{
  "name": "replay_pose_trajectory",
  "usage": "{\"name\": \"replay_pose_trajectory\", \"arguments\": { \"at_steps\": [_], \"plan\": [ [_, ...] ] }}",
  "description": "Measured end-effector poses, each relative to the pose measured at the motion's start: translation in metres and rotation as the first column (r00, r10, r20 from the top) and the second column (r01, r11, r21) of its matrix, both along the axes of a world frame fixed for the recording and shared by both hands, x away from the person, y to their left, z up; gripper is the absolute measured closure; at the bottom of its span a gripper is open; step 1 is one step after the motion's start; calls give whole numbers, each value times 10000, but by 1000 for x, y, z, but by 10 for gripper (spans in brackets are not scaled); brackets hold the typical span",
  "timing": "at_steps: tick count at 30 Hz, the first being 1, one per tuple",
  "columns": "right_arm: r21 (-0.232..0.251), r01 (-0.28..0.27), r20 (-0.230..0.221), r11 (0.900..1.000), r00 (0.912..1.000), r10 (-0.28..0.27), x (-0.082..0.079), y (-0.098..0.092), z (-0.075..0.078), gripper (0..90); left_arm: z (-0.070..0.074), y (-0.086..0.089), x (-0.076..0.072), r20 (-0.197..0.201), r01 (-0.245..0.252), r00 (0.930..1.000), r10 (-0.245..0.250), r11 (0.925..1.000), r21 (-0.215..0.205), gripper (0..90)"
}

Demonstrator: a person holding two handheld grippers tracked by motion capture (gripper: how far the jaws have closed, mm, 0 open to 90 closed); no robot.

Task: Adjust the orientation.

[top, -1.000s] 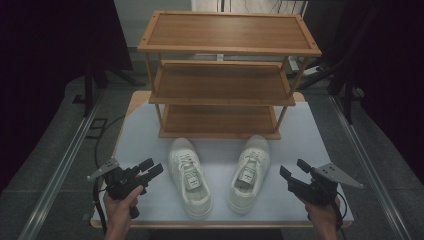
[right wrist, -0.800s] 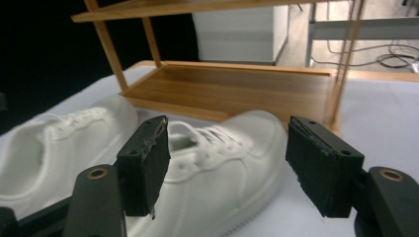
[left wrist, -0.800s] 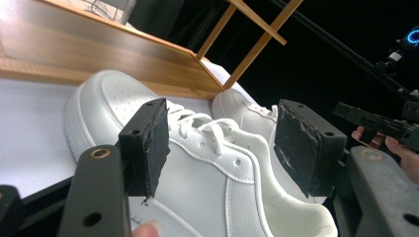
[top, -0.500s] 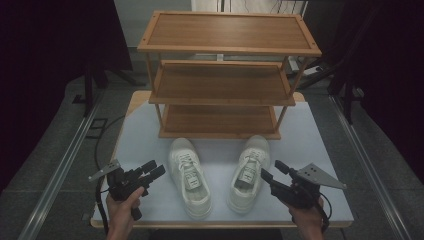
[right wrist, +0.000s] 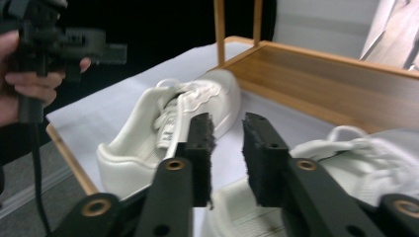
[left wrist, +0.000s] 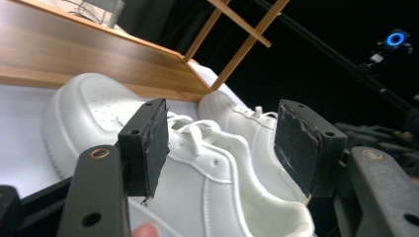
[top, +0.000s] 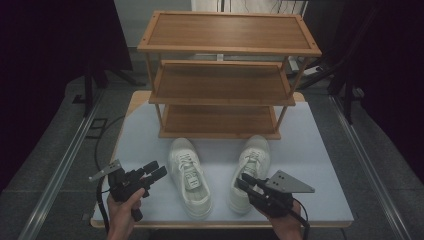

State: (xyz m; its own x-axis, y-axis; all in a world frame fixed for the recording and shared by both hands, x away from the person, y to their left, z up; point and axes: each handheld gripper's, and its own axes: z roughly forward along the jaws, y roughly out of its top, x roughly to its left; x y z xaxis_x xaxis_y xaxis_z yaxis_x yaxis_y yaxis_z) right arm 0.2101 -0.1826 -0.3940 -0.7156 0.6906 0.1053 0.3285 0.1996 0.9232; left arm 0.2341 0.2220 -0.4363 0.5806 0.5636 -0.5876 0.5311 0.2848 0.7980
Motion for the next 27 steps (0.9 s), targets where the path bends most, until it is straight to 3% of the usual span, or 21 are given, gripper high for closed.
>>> {"name": "replay_pose_trajectory", "arguments": {
  "at_steps": [6,12,18,20,27],
  "plan": [
    [-522,-789,-314,9955,9965,774,-6,26,-12,890,5,1,-3,147,9,9999,-8,10000,-36,372],
    [-1139,-1533,-656,9816,9870,1466,-9,53,-28,895,3,0,-2,54,-21,10000,22,10000,-78,373],
    [-1806,-1479,-893,9724,9870,1335,-10,69,-46,895,1,-3,-2,13,51,10000,-51,10000,-8,372],
    [-1934,-1286,-764,9727,9903,1158,-11,71,-48,895,1,-4,-2,0,55,10000,-55,10000,-6,372],
    [-1634,-1559,-915,9742,9856,1424,-16,78,-51,895,0,-6,-2,-88,73,9999,-72,10000,51,373]
  ]
}}
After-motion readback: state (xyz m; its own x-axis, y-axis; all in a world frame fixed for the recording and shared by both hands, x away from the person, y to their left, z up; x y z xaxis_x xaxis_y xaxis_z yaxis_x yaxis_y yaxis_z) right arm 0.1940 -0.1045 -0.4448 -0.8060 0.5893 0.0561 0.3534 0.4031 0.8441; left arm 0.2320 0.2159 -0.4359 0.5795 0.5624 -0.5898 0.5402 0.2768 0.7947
